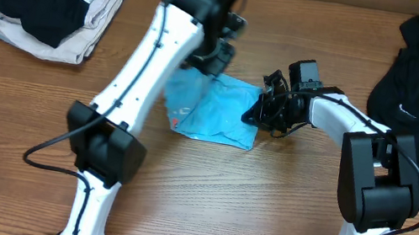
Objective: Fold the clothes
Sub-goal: 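Fold the strip ends inward toward the center with both grippers, then release the bundle and raise both grippers away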
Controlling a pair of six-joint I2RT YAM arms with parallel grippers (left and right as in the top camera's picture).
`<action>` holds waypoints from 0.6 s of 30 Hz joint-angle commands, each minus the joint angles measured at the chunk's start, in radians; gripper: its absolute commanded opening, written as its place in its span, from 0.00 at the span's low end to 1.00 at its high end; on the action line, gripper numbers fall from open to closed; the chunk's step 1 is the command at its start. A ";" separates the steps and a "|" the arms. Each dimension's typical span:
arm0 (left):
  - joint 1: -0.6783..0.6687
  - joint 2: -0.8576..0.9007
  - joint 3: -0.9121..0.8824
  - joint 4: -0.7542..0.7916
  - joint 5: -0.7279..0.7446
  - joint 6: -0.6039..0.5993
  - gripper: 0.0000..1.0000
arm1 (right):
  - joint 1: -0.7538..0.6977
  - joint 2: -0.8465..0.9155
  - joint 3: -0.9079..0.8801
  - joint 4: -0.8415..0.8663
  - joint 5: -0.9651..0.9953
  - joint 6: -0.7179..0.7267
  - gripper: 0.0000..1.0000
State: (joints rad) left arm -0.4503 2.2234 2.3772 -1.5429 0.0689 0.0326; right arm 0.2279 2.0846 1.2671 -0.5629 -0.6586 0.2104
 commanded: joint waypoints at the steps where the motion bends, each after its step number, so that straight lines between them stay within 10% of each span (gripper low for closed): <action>1: -0.058 0.053 0.027 0.019 -0.010 -0.085 0.07 | -0.013 0.016 -0.003 -0.011 0.048 0.006 0.04; 18: -0.150 0.258 0.027 0.223 0.145 -0.222 0.29 | -0.291 -0.278 0.077 -0.054 -0.288 0.002 0.05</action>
State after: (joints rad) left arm -0.5774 2.4878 2.3867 -1.3460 0.1642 -0.1612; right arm -0.0048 1.9667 1.2842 -0.6132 -0.8425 0.2100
